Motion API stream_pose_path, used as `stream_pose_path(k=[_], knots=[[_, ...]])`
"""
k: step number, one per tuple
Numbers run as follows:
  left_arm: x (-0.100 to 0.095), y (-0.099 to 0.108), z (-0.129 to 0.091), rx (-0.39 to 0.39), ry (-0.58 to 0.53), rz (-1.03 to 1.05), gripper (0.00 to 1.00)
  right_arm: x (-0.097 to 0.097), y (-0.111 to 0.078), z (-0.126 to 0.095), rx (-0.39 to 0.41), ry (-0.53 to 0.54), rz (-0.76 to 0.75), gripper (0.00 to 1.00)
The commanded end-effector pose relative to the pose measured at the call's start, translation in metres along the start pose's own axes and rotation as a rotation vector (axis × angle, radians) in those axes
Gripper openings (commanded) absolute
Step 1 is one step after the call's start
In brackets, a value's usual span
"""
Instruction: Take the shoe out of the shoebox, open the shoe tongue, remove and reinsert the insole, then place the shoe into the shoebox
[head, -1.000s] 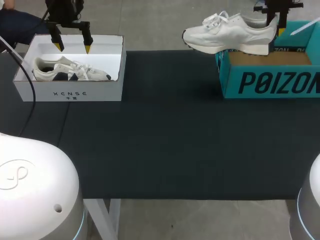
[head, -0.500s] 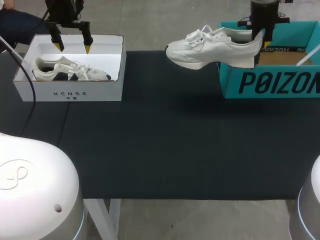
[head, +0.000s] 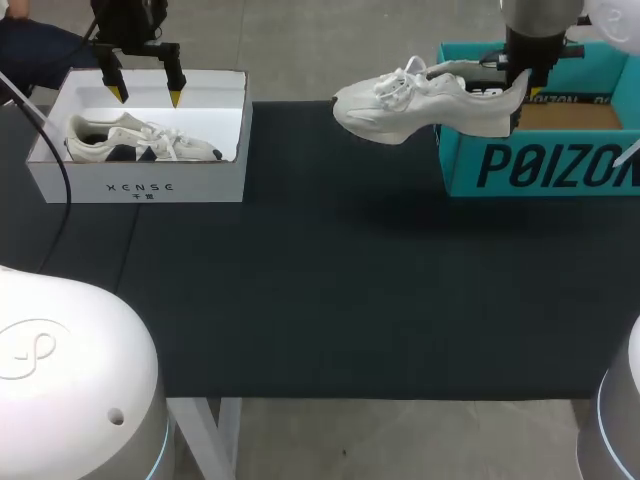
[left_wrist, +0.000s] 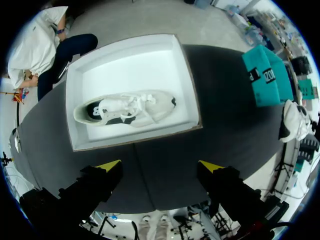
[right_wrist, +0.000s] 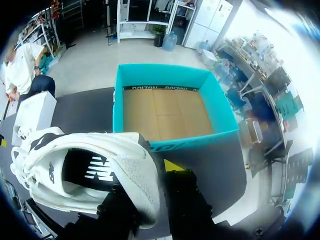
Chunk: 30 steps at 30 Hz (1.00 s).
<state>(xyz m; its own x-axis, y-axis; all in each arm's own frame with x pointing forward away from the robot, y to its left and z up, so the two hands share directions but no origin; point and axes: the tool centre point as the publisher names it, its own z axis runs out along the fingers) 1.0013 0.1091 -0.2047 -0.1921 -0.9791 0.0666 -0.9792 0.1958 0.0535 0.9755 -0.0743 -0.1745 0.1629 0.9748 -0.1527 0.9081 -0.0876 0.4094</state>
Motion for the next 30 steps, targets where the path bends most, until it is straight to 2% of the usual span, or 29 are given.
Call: stream_pose_path(k=[1, 4, 9, 15, 18, 25, 30], knots=[[0.0, 0.001, 0.0, 0.002, -0.001, 0.0, 1.0, -0.002, -0.002, -0.001, -0.016, 0.006, 0.001, 0.0], [0.0, 0.001, 0.0, 0.002, -0.001, 0.0, 1.0, -0.002, -0.002, -0.001, -0.016, 0.006, 0.001, 0.0], [0.0, 0.001, 0.0, 0.002, -0.001, 0.0, 1.0, 0.007, -0.027, -0.009, 0.008, -0.036, 0.005, 0.0], [0.0, 0.001, 0.0, 0.002, -0.001, 0.0, 1.0, 0.021, -0.05, -0.018, -0.003, -0.069, -0.014, 0.0], [0.0, 0.001, 0.0, 0.002, -0.001, 0.0, 1.0, 0.037, -0.066, -0.017, 0.0, -0.052, -0.018, 0.0], [0.0, 0.001, 0.0, 0.002, -0.001, 0.0, 1.0, 0.077, -0.106, -0.001, 0.051, -0.003, -0.032, 0.0], [0.0, 0.001, 0.0, 0.002, -0.001, 0.0, 1.0, 0.095, -0.125, 0.017, 0.091, 0.009, -0.014, 0.0]])
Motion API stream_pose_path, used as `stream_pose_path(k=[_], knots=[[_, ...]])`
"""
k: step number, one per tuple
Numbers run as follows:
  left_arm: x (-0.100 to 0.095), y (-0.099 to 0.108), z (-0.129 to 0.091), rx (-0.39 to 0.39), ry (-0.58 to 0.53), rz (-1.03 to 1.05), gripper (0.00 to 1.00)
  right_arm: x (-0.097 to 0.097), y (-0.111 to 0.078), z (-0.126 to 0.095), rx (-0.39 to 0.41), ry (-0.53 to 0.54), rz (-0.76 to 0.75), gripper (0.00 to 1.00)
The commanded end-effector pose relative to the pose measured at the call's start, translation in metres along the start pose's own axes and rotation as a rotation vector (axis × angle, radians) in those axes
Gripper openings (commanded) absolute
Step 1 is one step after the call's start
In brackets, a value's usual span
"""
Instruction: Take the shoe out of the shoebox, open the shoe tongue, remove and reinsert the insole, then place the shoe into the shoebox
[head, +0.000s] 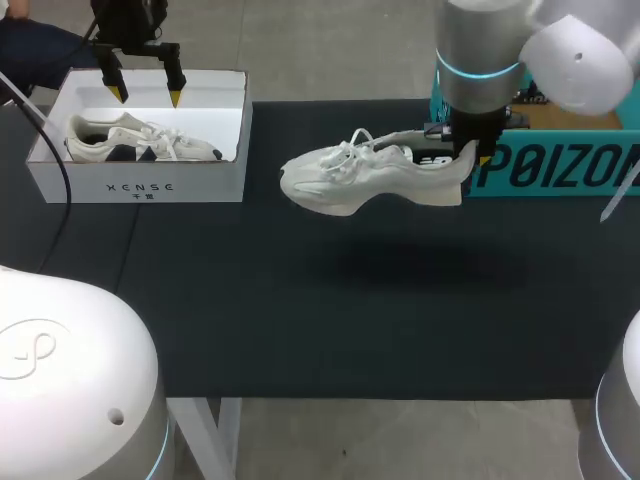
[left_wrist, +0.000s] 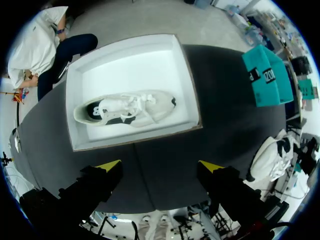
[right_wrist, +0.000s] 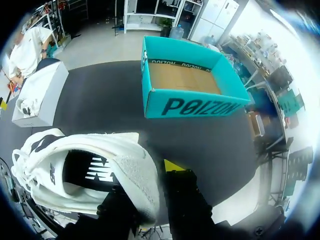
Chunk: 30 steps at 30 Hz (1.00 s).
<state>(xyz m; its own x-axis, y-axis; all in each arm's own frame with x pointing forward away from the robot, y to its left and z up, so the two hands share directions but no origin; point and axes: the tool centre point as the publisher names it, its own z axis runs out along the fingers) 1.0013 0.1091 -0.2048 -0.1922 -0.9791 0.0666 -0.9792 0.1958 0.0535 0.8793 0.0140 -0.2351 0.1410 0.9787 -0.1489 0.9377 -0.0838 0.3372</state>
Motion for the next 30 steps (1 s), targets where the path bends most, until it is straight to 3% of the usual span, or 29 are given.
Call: stream_pose_path(k=[1, 13, 23, 30], knots=[[0.0, 0.001, 0.0, 0.002, -0.001, 0.0, 1.0, 0.018, -0.007, 0.022, 0.02, 0.001, 0.019, 0.0], [0.0, 0.001, 0.0, 0.002, -0.001, 0.0, 1.0, 0.045, -0.039, 0.075, 0.025, 0.042, 0.015, 0.0], [0.0, 0.001, 0.0, 0.002, -0.001, 0.0, 1.0, 0.038, -0.041, 0.113, 0.044, -0.002, -0.054, 0.0], [0.0, 0.001, 0.0, 0.002, -0.001, 0.0, 1.0, 0.041, -0.036, 0.123, 0.054, -0.003, -0.056, 0.0]])
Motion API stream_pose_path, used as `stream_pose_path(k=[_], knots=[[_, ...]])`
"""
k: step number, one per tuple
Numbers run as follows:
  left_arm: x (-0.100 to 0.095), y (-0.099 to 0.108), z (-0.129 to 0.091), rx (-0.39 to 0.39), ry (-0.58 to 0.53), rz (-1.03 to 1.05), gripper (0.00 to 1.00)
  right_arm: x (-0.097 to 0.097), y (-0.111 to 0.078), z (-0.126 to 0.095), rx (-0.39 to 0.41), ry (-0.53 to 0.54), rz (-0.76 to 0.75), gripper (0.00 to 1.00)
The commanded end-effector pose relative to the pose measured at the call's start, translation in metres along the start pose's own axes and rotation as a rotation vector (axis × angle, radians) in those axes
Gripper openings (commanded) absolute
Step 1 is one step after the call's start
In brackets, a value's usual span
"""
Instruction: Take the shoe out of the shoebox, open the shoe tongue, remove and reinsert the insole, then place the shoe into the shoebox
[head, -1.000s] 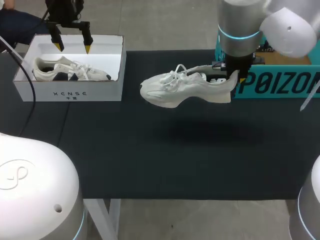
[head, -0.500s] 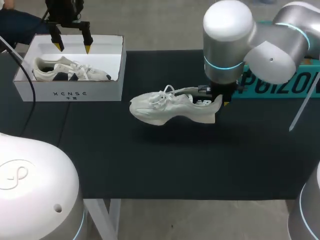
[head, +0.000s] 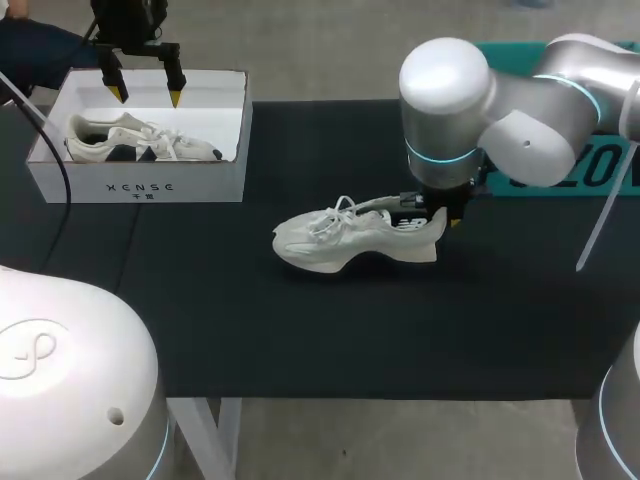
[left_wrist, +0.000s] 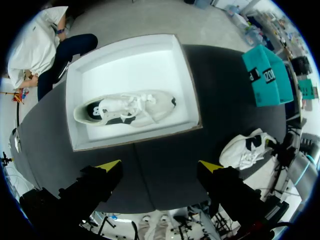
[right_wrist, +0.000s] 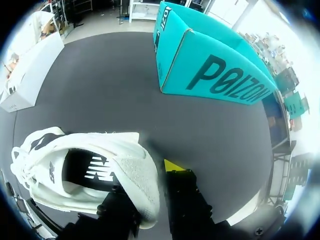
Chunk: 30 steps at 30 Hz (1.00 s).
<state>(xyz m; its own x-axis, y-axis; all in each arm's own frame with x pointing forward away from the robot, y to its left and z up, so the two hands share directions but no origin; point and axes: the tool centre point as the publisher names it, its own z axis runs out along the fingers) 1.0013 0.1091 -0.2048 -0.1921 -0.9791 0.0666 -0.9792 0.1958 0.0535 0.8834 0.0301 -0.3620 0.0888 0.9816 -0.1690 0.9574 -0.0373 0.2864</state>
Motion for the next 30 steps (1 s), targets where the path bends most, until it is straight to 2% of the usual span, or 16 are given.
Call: stream_pose_path(k=[1, 12, 23, 30], knots=[[0.0, 0.001, 0.0, 0.002, -0.001, 0.0, 1.0, 0.006, 0.005, 0.008, 0.011, 0.0, 0.001, 0.0], [0.0, 0.001, 0.0, 0.002, -0.001, 0.0, 1.0, 0.017, -0.007, 0.008, 0.03, 0.023, -0.003, 0.0], [0.0, 0.001, 0.0, 0.002, -0.001, 0.0, 1.0, 0.015, -0.014, 0.03, 0.045, 0.007, -0.001, 0.0], [0.0, 0.001, 0.0, 0.002, -0.001, 0.0, 1.0, 0.014, -0.017, 0.033, 0.053, 0.009, 0.015, 0.0]])
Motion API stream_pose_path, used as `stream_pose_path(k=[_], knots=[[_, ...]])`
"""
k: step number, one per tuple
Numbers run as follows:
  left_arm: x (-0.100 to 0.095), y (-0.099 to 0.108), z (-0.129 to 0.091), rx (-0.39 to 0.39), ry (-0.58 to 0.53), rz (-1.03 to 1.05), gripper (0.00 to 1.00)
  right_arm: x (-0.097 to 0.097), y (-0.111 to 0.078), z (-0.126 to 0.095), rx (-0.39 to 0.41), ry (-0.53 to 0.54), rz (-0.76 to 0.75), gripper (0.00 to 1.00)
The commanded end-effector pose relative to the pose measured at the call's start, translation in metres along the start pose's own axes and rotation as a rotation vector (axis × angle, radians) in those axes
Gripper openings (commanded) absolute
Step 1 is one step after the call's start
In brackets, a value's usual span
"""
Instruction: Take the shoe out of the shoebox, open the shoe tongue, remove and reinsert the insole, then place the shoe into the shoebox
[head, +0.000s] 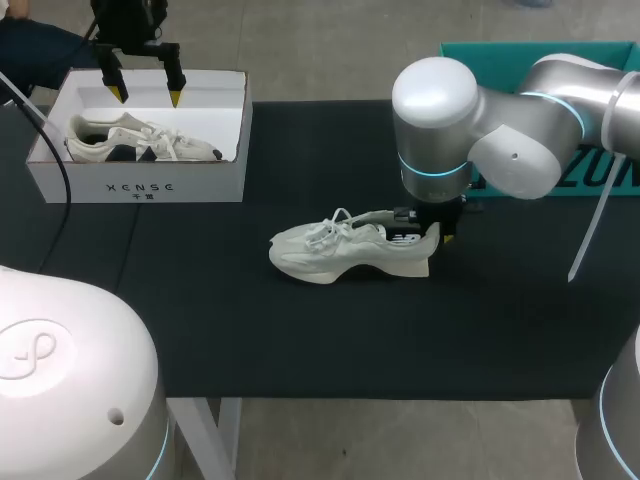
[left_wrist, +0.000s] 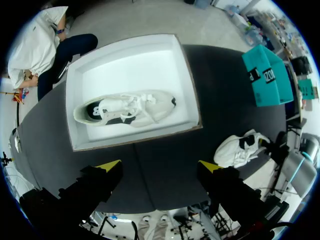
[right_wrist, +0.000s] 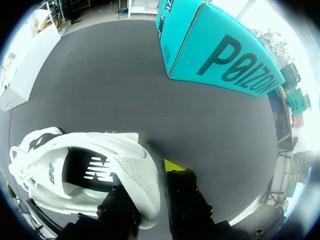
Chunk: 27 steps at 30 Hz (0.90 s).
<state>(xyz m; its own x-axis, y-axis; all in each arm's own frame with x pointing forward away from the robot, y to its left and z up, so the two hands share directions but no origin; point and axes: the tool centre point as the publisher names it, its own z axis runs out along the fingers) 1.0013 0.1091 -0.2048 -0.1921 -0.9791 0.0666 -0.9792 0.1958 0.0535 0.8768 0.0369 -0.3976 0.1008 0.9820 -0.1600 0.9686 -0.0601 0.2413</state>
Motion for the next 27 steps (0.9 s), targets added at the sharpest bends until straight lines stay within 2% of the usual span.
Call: stream_pose_path(k=[1, 2, 4, 6, 7, 8, 16, 19, 21, 26, 27], knots=[[0.0, 0.001, 0.0, 0.002, -0.001, 0.0, 1.0, 0.001, 0.0, 0.001, 0.003, 0.004, 0.0, 0.0], [0.0, 0.001, 0.0, 0.002, -0.001, 0.0, 1.0, 0.001, 0.0, -0.002, 0.0, 0.008, 0.0, 0.0], [0.0, 0.001, 0.0, 0.002, -0.001, 0.0, 1.0, -0.001, 0.001, -0.009, -0.005, 0.026, -0.002, 0.35], [0.0, 0.001, 0.0, 0.002, -0.001, 0.0, 1.0, -0.003, 0.002, -0.019, -0.016, 0.034, -0.003, 0.44], [0.0, 0.001, 0.0, 0.002, -0.001, 0.0, 1.0, -0.004, 0.002, -0.024, -0.016, 0.04, -0.005, 0.53], [0.0, 0.001, 0.0, 0.002, -0.001, 0.0, 1.0, -0.004, 0.002, -0.028, -0.015, 0.046, -0.007, 1.0], [0.0, 0.001, 0.0, 0.002, -0.001, 0.0, 1.0, -0.008, 0.002, -0.067, -0.04, 0.102, -0.013, 1.0], [0.0, 0.001, 0.0, 0.002, -0.001, 0.0, 1.0, -0.011, 0.006, -0.083, -0.047, 0.186, -0.037, 1.0], [0.0, 0.001, 0.0, 0.002, -0.001, 0.0, 1.0, -0.01, 0.007, -0.093, -0.065, 0.261, -0.127, 1.0], [0.0, 0.001, 0.0, 0.002, -0.001, 0.0, 1.0, -0.003, 0.003, -0.126, -0.106, 0.535, -0.411, 1.0], [0.0, 0.001, 0.0, 0.002, -0.001, 0.0, 1.0, -0.003, 0.003, -0.128, -0.111, 0.548, -0.431, 1.0]])
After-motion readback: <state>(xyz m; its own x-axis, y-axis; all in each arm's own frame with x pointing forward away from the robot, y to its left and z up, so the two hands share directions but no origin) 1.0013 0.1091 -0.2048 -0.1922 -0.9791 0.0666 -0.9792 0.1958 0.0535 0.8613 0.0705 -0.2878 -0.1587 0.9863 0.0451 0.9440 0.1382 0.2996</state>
